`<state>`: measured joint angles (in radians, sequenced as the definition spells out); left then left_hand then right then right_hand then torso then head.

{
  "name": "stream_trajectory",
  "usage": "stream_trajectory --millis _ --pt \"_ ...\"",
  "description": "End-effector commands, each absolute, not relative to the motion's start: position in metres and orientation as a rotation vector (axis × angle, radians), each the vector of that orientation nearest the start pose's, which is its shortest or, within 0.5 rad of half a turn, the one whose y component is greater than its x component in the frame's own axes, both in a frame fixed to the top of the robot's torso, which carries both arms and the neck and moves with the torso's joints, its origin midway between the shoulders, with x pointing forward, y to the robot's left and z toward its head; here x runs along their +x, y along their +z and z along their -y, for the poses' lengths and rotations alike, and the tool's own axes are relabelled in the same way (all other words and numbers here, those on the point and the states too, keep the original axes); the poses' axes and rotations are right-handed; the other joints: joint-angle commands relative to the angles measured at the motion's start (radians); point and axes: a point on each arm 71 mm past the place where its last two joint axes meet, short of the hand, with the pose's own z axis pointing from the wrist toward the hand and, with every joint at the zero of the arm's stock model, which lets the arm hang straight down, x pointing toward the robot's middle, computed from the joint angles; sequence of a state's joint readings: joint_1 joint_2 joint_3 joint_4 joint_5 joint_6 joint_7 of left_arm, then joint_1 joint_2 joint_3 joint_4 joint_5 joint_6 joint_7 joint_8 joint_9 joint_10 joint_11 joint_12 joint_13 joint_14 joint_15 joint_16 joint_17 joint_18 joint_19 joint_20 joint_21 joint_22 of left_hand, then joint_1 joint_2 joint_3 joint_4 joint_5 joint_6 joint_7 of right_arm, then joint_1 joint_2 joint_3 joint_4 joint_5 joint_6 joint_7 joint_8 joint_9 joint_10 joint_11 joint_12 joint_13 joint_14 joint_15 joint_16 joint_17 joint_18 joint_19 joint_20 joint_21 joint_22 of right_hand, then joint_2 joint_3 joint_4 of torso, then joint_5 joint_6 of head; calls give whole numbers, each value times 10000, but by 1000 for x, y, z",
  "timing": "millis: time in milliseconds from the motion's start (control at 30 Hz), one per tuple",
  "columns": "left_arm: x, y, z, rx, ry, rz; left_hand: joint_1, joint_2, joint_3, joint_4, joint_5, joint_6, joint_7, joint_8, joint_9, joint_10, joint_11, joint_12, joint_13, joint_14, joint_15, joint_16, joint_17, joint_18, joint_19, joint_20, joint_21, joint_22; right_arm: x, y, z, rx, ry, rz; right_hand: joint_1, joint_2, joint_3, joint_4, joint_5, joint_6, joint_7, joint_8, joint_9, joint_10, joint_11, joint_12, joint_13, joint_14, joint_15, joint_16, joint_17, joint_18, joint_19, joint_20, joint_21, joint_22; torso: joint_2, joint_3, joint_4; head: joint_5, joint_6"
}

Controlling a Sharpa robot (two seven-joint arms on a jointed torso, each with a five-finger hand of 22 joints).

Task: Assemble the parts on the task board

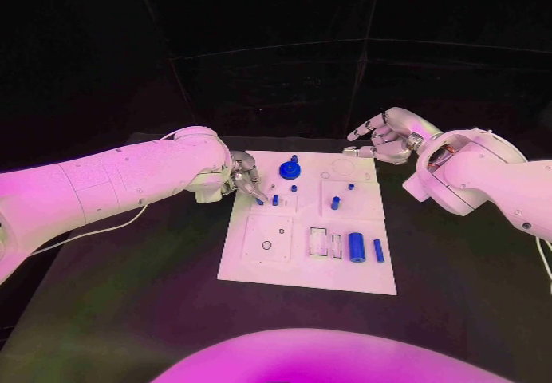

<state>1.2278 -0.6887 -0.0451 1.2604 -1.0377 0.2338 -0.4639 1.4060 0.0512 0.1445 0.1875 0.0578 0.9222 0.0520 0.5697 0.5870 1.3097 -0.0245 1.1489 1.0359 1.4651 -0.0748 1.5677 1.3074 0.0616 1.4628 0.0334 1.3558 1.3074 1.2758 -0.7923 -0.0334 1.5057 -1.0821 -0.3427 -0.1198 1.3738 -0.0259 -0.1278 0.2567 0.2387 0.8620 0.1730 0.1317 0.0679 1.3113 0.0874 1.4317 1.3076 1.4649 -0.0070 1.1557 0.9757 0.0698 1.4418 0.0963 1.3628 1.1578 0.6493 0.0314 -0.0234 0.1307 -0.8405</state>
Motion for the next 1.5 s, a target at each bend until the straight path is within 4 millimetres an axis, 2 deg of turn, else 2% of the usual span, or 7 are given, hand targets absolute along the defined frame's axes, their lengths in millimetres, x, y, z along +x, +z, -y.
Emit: stream_trajectory --millis 33,233,500,1000,1200,1367,1500 --pt "521 -236 -217 -2334 -3728 -23885 3 79 1140 -938 50 -171 -13 -85 -32 -117 27 -187 -202 1057 -43 31 2634 -8 4 -33 -52 367 504 -148 184 1783 8366 -16843 19 108 -53 -9 66 72 -3 55 16 -59 -22 -19 68 160 21 40 -13 89 -58 10 -31 -9 -2 7 -11 -10 -8" --pt "522 -236 -217 -2420 -3692 -23900 -111 139 1511 -945 60 -353 114 -346 -168 -254 134 -387 -421 1057 39 31 2634 -3 -12 29 -95 346 504 -148 184 1783 8363 -16851 19 108 -53 -9 66 72 -3 55 16 -59 -22 -19 68 160 21 40 -13 89 -58 10 -31 -9 0 2 -3 -12 -7" --pt "523 -237 -217 -2434 -3676 -23915 -197 129 1858 -995 72 -390 180 -475 -228 -337 190 -456 -478 1057 89 31 2634 5 -23 80 -126 332 504 -148 184 1782 8360 -16855 19 108 -53 -9 66 72 -3 55 16 -59 -22 -19 68 160 21 40 -13 89 -58 10 -31 -9 0 2 -5 -14 -22" --pt "521 -235 -210 -2371 -4136 -23881 -671 -661 3628 -1408 78 -417 190 -246 133 -252 199 -422 -492 1057 103 31 2634 11 -10 112 -156 371 505 -149 183 1772 8386 -16873 19 108 -53 -9 66 72 -3 55 16 -59 -22 -19 68 160 21 40 -13 89 -58 10 -31 -9 2 2 2 -31 -60" --pt "520 -235 -208 -2348 -4189 -23874 -845 -892 3967 -1490 126 -368 154 -134 246 -150 171 -333 -411 1057 82 31 2634 9 0 98 -153 391 505 -149 183 1773 8391 -16877 19 108 -53 -9 66 72 -3 55 16 -59 -22 -19 68 160 21 40 -13 89 -58 10 -31 -9 0 3 1 -32 -68" --pt "522 -234 -209 -2442 -4071 -23840 -1246 -1156 4054 -1412 136 -128 9 79 382 10 52 -221 -333 1057 2 31 2634 -1 32 39 -111 451 505 -149 183 1777 8390 -16877 19 108 -53 -9 66 72 -3 55 16 -59 -22 -19 68 160 21 40 -13 89 -58 10 -31 -9 -4 8 2 -30 -77" --pt "523 -234 -210 -2496 -3956 -23849 -1341 -1198 4042 -1388 129 -54 -30 136 414 53 23 -174 -285 1057 -26 31 2634 -8 45 14 -89 478 505 -149 183 1777 8393 -16873 19 108 -53 -9 66 72 -3 55 16 -59 -22 -19 68 160 21 40 -13 89 -58 10 -31 -9 2 6 -4 -33 -76"
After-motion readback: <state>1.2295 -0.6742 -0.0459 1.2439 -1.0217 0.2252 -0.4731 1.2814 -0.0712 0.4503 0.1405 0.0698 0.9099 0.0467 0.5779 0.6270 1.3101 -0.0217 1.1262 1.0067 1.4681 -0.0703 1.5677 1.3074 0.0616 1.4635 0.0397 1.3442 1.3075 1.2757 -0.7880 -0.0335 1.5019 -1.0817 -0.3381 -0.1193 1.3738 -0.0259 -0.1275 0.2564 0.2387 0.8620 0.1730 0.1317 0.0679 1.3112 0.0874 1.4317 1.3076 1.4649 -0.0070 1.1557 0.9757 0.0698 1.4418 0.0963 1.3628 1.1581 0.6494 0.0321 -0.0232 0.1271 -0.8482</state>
